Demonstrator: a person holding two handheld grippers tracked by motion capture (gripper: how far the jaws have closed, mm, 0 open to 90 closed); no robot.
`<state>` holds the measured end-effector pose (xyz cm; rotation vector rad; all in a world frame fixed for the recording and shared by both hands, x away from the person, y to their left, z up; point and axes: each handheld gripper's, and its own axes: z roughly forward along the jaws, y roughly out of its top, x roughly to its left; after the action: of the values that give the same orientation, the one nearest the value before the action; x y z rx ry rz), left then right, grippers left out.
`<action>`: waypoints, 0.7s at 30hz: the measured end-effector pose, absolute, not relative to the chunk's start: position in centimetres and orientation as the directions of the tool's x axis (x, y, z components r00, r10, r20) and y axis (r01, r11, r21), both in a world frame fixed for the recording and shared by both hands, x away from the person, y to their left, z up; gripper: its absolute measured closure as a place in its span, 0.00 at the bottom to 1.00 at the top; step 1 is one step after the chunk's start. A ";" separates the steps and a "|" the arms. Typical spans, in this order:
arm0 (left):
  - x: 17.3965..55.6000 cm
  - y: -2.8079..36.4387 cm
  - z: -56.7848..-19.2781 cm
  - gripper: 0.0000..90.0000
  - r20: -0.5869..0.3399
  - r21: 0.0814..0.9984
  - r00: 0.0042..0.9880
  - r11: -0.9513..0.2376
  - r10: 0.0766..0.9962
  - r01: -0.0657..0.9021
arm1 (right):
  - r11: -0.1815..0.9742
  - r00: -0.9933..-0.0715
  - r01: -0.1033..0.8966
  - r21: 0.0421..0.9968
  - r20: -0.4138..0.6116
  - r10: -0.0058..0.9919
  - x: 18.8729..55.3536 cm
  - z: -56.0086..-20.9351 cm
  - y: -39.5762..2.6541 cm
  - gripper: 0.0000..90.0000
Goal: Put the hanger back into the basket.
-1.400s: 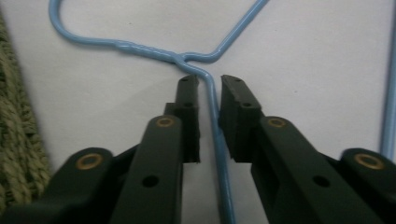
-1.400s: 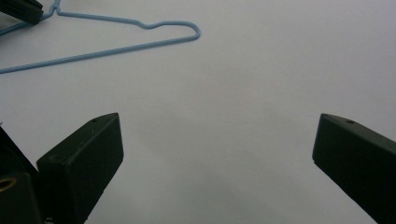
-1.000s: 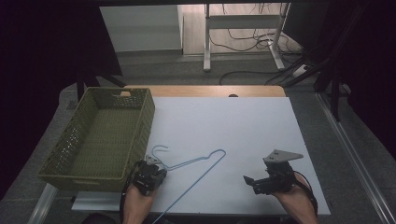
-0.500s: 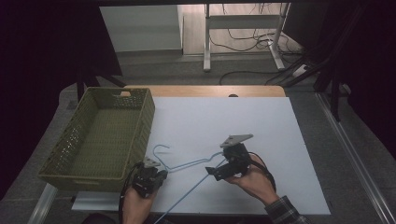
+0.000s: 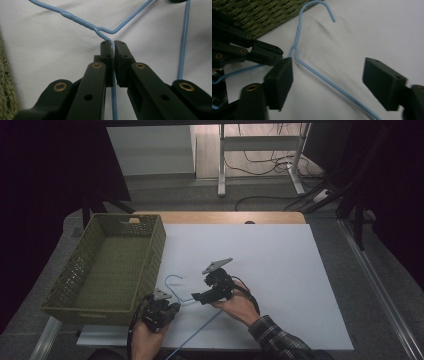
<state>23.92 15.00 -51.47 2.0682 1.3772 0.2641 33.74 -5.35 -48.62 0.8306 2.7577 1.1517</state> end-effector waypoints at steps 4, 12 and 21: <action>23.9 14.9 -51.4 0.96 -0.178 0.602 0.437 -0.253 0.882 0.757 | 0.583 -0.868 0.449 0.677 0.174 0.466 34.1 -49.5 -3.2 0.44; 23.8 14.6 -51.4 0.96 -0.180 0.602 0.445 -0.259 0.877 0.755 | 0.594 -0.878 0.443 0.672 0.194 0.437 34.5 -50.4 -1.0 0.55; 23.6 14.0 -51.3 0.96 -0.177 0.608 0.463 -0.273 0.869 0.745 | 0.602 -0.868 0.475 0.642 0.227 0.442 34.7 -51.2 0.2 0.66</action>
<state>23.63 14.05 -51.26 2.0795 1.3370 0.2509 34.65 0.25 -51.17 0.8165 2.8509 1.1638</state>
